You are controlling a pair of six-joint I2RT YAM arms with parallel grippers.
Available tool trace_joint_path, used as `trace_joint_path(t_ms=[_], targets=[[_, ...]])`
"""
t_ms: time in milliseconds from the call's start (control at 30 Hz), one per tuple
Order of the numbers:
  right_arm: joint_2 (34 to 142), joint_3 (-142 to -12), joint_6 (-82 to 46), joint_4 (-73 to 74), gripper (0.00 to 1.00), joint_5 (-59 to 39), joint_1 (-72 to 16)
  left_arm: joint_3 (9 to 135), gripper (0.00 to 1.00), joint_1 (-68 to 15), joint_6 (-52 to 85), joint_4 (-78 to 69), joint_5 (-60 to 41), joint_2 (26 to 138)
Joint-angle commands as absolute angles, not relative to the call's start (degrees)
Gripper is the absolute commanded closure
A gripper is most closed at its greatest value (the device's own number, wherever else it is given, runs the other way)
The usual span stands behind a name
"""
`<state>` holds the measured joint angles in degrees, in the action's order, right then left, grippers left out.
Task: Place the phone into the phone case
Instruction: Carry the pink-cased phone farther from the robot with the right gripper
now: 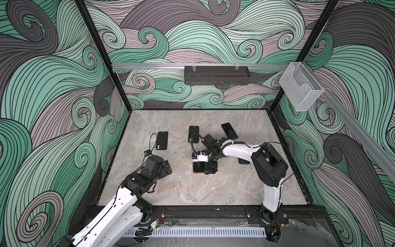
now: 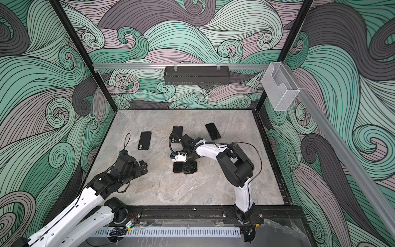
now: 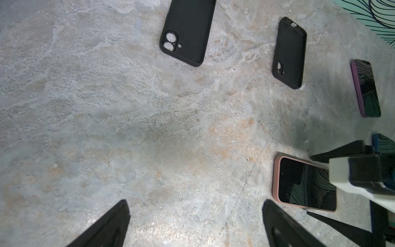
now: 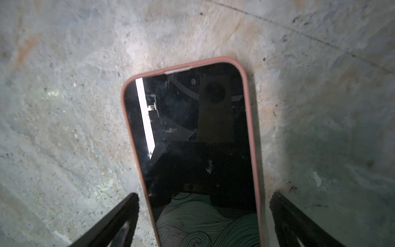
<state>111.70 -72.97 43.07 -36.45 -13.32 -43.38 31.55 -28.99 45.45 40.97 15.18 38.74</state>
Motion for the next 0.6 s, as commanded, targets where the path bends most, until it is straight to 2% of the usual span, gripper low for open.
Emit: trace_joint_path(t_ms=[0,233,400,567], targets=[[113.1,-73.1,45.9,-38.7,0.05,-11.1,-44.1,31.7,0.01,-28.5,45.7,43.3,17.0,38.3],[114.3,-73.0,45.4,-38.0,0.12,-5.8,-45.4,32.2,0.01,-28.4,45.4,43.6,17.6,38.1],[114.3,-72.1,43.1,-35.9,0.27,-2.0,-45.9,32.2,0.02,-28.4,45.4,43.7,18.2,37.6],[112.1,-70.7,38.0,-34.2,0.44,-2.6,-45.9,31.8,0.02,-28.2,45.3,43.5,18.3,37.3]])
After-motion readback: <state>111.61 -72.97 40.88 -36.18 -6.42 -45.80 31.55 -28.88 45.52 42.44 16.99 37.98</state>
